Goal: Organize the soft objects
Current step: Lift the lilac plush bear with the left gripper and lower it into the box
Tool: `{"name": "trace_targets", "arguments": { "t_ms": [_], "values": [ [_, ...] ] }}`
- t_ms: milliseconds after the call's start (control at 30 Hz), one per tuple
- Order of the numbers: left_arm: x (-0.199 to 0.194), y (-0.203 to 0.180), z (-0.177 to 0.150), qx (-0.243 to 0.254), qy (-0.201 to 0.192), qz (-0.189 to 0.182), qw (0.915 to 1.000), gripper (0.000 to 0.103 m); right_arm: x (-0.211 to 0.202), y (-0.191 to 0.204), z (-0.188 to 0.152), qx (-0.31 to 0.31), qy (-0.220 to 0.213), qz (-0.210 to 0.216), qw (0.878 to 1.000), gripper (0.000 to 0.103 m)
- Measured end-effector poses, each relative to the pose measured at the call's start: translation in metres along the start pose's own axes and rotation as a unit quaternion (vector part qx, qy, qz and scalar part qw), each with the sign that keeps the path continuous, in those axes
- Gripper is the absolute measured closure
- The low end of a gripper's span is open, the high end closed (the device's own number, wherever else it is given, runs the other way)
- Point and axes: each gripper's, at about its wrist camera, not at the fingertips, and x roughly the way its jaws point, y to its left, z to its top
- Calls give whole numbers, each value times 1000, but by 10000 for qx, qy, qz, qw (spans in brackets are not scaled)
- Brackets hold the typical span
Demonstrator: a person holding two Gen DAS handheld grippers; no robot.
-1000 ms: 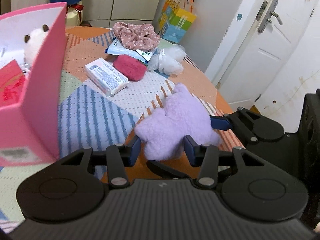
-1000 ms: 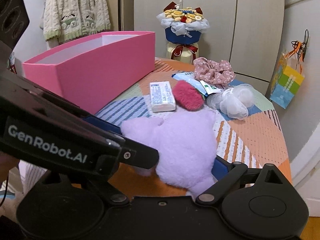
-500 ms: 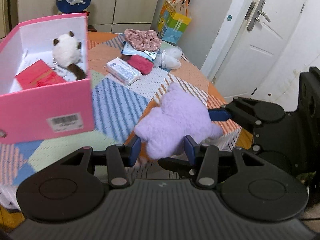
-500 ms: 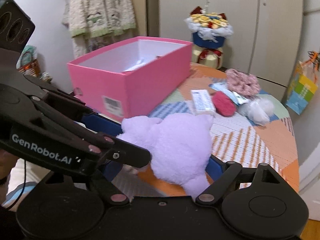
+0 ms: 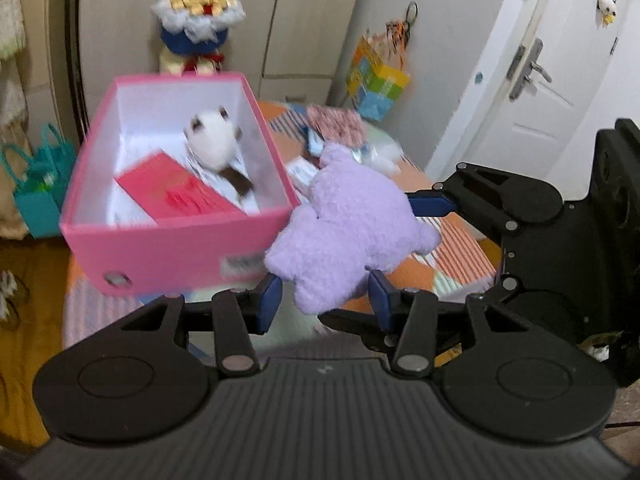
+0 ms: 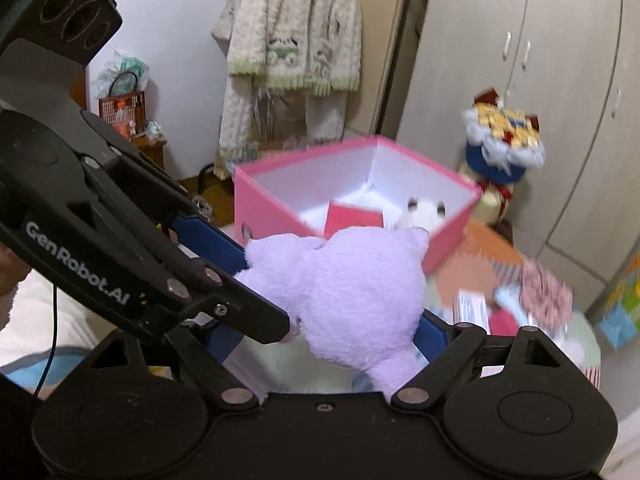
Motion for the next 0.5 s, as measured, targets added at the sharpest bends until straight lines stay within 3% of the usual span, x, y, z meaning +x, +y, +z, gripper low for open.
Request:
{"name": "trace_targets", "arguments": {
  "t_ms": [233, 500],
  "values": [
    [-2, 27, 30, 134, -280, 189, 9993, 56, 23, -11, 39, -80, -336, 155, 9993, 6],
    [31, 83, 62, -226, -278, 196, 9992, 54, 79, -33, 77, -299, -177, 324, 9989, 5]
  ]
}}
